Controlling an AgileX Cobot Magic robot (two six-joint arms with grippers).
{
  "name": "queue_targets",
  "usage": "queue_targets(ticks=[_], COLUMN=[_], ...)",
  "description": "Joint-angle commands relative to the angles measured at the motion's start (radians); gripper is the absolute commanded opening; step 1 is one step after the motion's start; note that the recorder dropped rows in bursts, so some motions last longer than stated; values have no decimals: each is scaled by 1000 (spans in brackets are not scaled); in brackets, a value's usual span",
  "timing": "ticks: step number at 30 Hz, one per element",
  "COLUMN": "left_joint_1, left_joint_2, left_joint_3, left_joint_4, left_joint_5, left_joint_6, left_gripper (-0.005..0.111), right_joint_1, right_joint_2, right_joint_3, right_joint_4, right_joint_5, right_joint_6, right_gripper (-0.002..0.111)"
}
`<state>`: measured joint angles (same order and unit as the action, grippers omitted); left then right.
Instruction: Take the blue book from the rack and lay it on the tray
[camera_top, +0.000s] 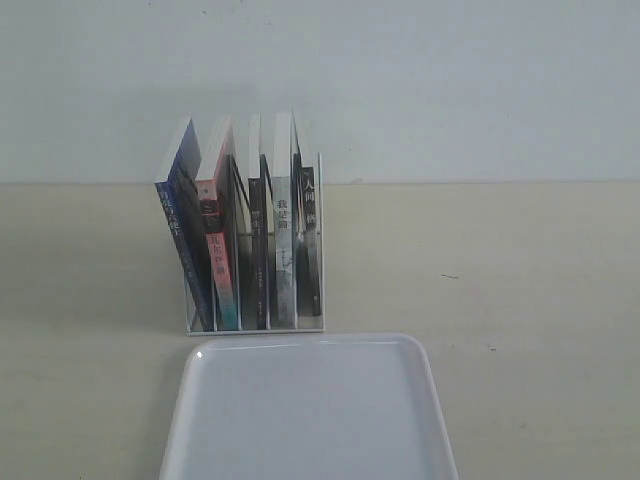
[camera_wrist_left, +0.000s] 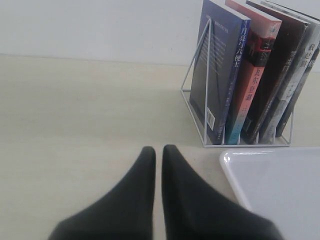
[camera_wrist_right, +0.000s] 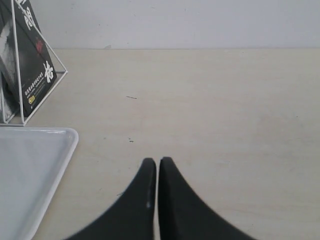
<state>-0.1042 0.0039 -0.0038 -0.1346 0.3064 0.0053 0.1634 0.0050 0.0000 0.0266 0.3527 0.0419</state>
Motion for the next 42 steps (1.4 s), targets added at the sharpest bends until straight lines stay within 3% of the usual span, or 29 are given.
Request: queue_targets(ticks=[1,12,14,20,26,30,32,38,42], left_joint_1=[1,1,1,1,1,1,1,1,1], left_joint_2=[-4,-4,-4,-4,-4,-4,-4,-4,148], left_joint_3=[4,4,-2,-184,-259,-259,-259,-268,-437], left_joint_4=[3,-4,-47,-298,-364,-393,-434,-397,-202], left_joint_5=[-1,5,5,2,-79,-208,-337,-614,-428], left_joint_6=[4,4,4,-5,1,-5,-12,-163,-200], left_gripper=[4,4,4,4,4,4,4,4,4], right_joint_1=[-4,-4,-4,-4,-4,-4,-4,-4,-4], right_joint_2=[-5,-5,-5,-5,-5,-5,-5,-5,-5], right_joint_3=[0,0,0,0,0,0,0,0,0], right_joint_4=[-10,-10,-10,-10,-10,-10,-10,-10,-10], right_joint_5=[-12,-12,-12,-12,-12,-12,-12,-12,-12], right_joint_6=[0,0,0,0,0,0,0,0,0], right_gripper=[1,1,1,1,1,1,1,1,1])
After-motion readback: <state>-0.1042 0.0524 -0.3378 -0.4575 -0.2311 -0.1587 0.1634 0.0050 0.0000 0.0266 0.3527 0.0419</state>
